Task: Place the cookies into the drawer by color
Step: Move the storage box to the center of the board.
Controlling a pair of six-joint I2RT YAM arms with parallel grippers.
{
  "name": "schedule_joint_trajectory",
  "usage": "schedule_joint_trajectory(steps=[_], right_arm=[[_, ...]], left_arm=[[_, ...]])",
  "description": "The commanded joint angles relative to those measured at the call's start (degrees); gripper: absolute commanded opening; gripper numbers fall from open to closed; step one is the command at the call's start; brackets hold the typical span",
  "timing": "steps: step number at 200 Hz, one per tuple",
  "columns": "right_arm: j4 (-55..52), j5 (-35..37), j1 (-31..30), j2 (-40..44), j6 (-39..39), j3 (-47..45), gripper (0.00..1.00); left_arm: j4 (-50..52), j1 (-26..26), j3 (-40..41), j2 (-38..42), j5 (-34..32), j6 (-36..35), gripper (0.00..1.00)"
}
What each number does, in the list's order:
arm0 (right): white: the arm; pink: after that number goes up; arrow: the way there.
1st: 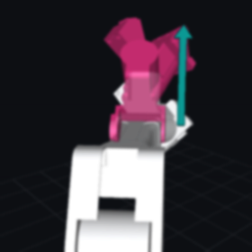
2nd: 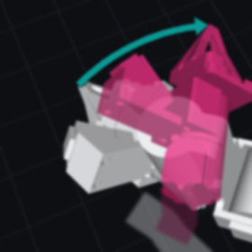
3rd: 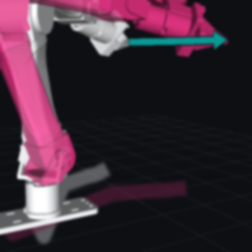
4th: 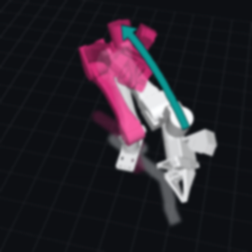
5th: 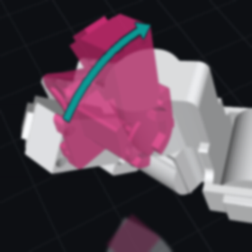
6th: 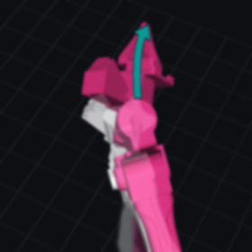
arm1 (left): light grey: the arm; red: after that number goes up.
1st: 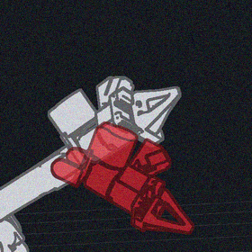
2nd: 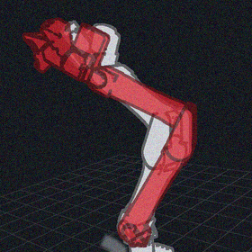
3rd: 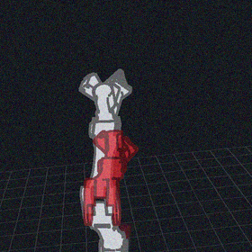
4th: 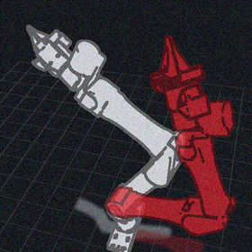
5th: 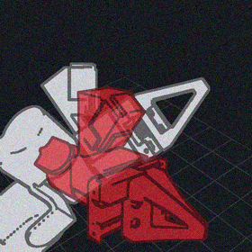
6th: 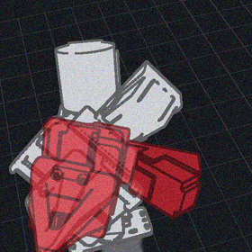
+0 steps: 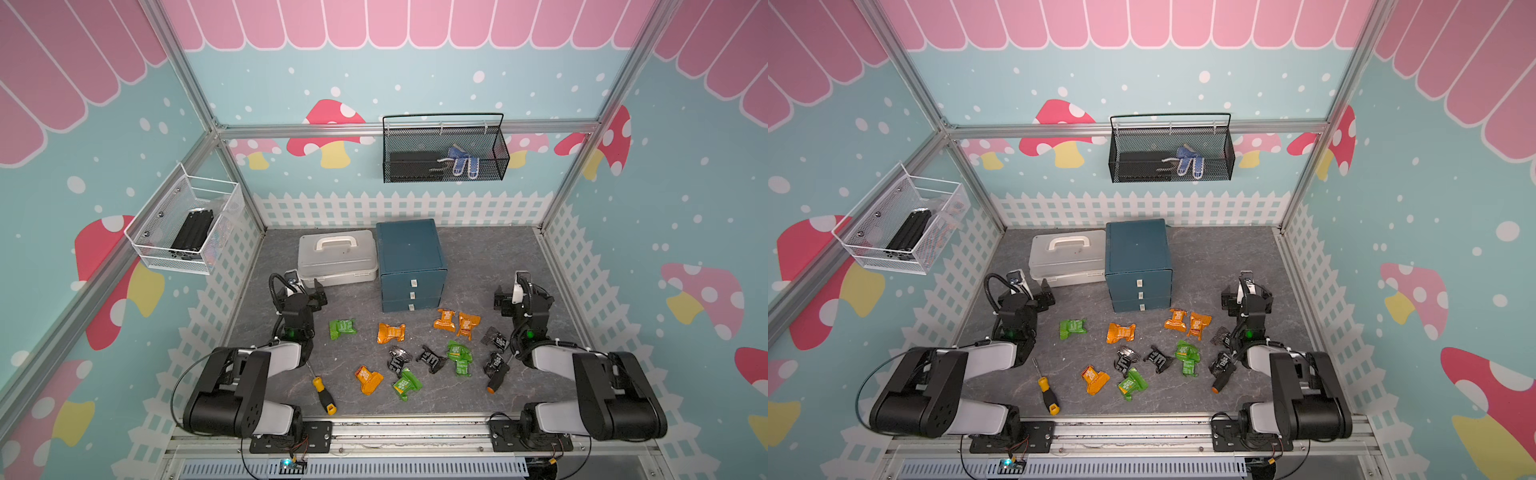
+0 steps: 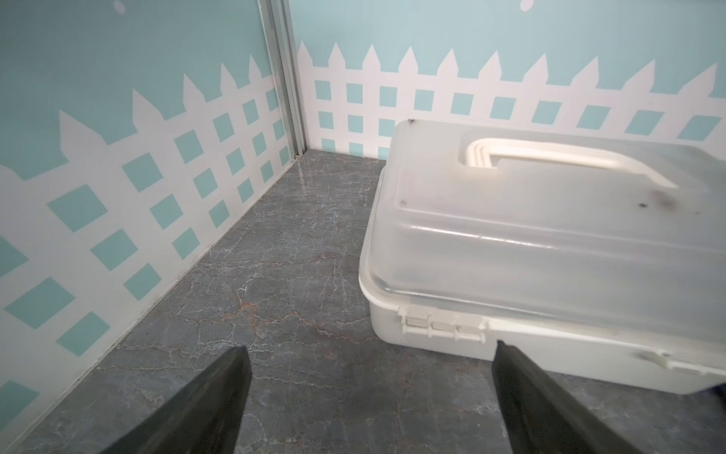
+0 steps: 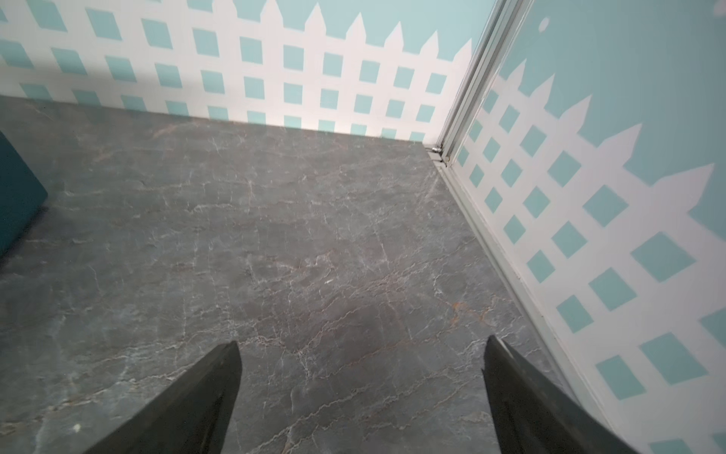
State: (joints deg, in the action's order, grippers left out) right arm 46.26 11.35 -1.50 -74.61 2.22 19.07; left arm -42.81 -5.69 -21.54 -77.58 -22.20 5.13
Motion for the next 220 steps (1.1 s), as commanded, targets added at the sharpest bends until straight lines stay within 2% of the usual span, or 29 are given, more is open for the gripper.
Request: schedule_joint_trajectory(steps=[1,11,30,40,48,57,63,74,87,100,113,127,146,180,204,220], right_arm=[[-7.3,-9.0,0.2,8.7,-1.5,-0.3,0.99],[-8.0,-12.1,0.2,12.9,0.1,-0.5,0.99],[-13.1,-9.5,0.2,20.0,10.3,1.2,0.99],[-15.3,-10.2,0.2,22.7,12.8,2.3,0.99],[-18.3,-7.7,0.1,24.8,20.0,3.0,0.99],[-21.8,-4.2,0.2,26.6,30.0,3.0,0.99],[-20.4,-5.1,0.3,27.4,33.2,1.9,0.99],[-12.7,-10.4,0.2,28.1,32.3,-1.1,0.99],[-8.4,-11.5,0.2,29.0,33.3,-3.1,0.99],[-12.4,-10.7,0.2,29.8,36.8,-2.0,0.99],[-15.2,-14.2,0.1,29.1,35.2,0.6,0.99],[-19.6,-19.8,0.1,26.4,34.2,5.2,0.97],[-22.5,-25.1,-0.5,21.0,36.2,10.4,0.96],[-36.7,-26.9,-5.4,10.9,33.4,23.7,0.96],[-44.5,-27.3,-10.0,5.0,29.9,32.0,0.95],[-50.4,-26.6,-12.9,1.0,27.4,38.0,0.94]], left_arm=[[10.3,-0.2,-3.7,5.4,-0.4,-0.4,0.99],[11.9,-0.2,-4.2,7.5,-0.2,2.3,0.99],[18.3,-0.4,-5.8,12.8,0.3,10.6,0.99],[19.1,-0.5,-6.2,15.5,5.0,13.3,0.99],[18.7,-0.6,-6.2,17.2,9.1,15.7,0.99],[20.7,-0.6,-6.4,18.8,12.0,22.9,0.99],[20.3,-0.6,-6.1,19.5,15.6,24.1,0.99],[16.5,-0.6,-5.2,20.4,20.1,24.7,0.99],[16.1,-0.4,-5.0,20.9,22.1,30.8,0.99],[11.4,-0.5,-4.5,20.2,28.0,33.5,0.99],[12.6,-1.3,-6.7,19.6,31.9,34.5,0.99],[16.7,-3.9,-9.7,18.7,31.3,34.2,0.99],[19.0,-7.3,-14.0,15.0,33.8,34.1,0.99],[23.9,-11.0,-24.0,4.7,38.5,33.6,0.92],[30.4,-12.8,-31.5,-1.4,39.1,31.2,0.84],[35.0,-13.7,-35.4,-4.4,37.5,29.6,0.83]])
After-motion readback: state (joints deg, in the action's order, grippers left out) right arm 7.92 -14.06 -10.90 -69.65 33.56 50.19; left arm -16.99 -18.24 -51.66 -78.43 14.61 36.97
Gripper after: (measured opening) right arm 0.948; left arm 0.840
